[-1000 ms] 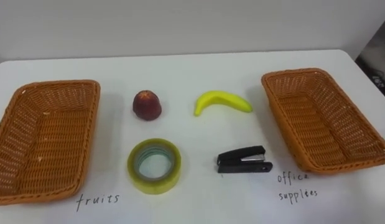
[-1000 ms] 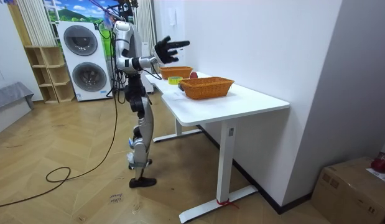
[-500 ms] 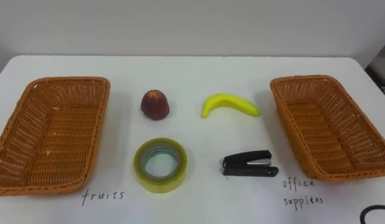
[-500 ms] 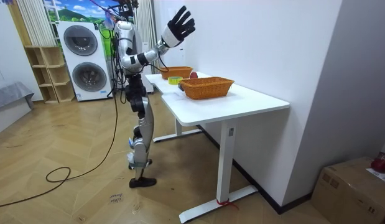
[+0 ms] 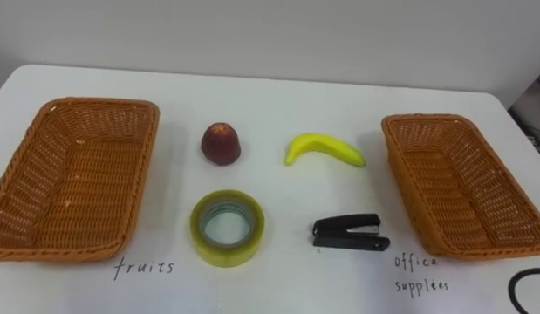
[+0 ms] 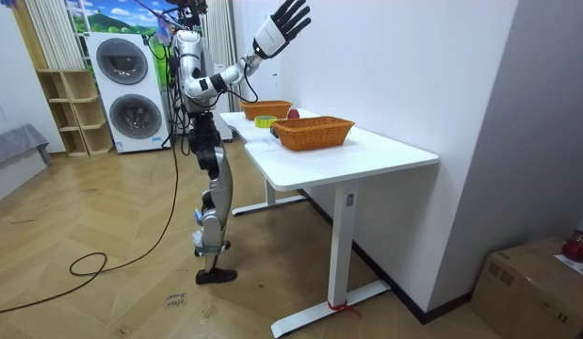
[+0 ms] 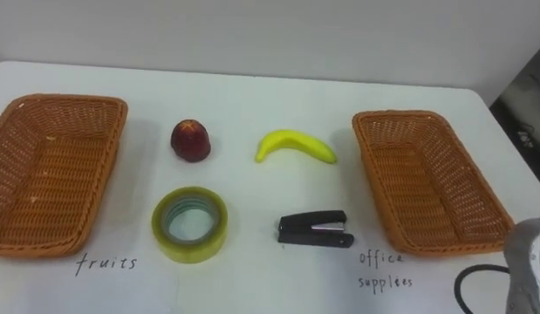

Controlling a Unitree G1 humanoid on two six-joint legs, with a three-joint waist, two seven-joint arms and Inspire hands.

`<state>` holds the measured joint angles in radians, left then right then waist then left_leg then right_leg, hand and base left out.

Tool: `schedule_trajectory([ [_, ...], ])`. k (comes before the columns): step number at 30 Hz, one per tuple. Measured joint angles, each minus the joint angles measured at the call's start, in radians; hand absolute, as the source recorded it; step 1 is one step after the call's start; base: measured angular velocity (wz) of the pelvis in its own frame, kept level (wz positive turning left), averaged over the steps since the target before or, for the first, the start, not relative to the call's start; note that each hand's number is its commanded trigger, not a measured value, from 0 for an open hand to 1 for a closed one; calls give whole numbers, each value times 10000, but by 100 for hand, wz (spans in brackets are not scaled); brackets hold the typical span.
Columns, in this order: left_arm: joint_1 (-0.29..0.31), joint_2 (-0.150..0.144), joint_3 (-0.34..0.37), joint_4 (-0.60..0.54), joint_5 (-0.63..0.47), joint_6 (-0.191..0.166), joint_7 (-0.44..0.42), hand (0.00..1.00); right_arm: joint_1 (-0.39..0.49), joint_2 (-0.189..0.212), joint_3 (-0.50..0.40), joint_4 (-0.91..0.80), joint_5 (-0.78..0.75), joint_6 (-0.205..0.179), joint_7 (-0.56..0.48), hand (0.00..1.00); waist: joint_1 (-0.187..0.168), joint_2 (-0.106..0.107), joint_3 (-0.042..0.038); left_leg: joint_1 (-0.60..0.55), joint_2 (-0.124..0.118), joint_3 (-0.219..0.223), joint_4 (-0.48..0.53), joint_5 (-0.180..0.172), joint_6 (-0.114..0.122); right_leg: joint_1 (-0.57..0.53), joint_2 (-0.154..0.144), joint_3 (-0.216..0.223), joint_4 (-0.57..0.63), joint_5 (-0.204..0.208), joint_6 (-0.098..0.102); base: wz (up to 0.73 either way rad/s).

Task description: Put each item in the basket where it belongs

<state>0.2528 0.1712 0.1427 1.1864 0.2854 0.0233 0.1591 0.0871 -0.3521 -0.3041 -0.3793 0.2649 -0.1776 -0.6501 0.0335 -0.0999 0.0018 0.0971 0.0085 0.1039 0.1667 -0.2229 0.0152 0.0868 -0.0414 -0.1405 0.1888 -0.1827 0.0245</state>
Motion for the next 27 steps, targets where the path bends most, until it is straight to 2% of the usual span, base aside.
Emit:
schedule_trajectory([
  [3, 11, 35, 122, 2, 7, 10, -172, 0, -3, -46, 91, -299, -26, 261, 577, 0, 7, 13, -9, -1, 1, -15, 14, 1, 0, 7, 5, -11, -2, 0, 0, 1],
  [12, 71, 89, 115, -1, 5, 11, -256, 0, -142, -79, 344, -339, -691, 277, 1514, 0, 1, -59, 2, -34, -3, -145, 17, 0, -1, 28, 4, -86, -28, 0, 0, 1],
  [18, 70, 88, 88, -23, 10, -8, -468, 0, -300, -110, 1084, -332, -822, 301, 2333, 0, 42, -80, 7, -5, -2, -172, 25, 0, -1, 93, 4, -143, -40, 0, 0, 2],
  [25, 39, 91, -19, -64, 44, -7, -825, 0, -305, -648, 1660, -239, -895, 488, 3886, 0, 183, -109, 32, 1, -3, -254, 47, 0, -2, 129, 6, -143, -42, 0, 0, 2],
  [27, -15, 95, -17, -74, 118, -5, -870, 0, -305, -686, 1671, -239, -1158, 494, 4309, 0, 222, -115, 38, -2, -4, -266, 48, 0, -2, 130, 4, -148, -44, 0, 0, 0],
])
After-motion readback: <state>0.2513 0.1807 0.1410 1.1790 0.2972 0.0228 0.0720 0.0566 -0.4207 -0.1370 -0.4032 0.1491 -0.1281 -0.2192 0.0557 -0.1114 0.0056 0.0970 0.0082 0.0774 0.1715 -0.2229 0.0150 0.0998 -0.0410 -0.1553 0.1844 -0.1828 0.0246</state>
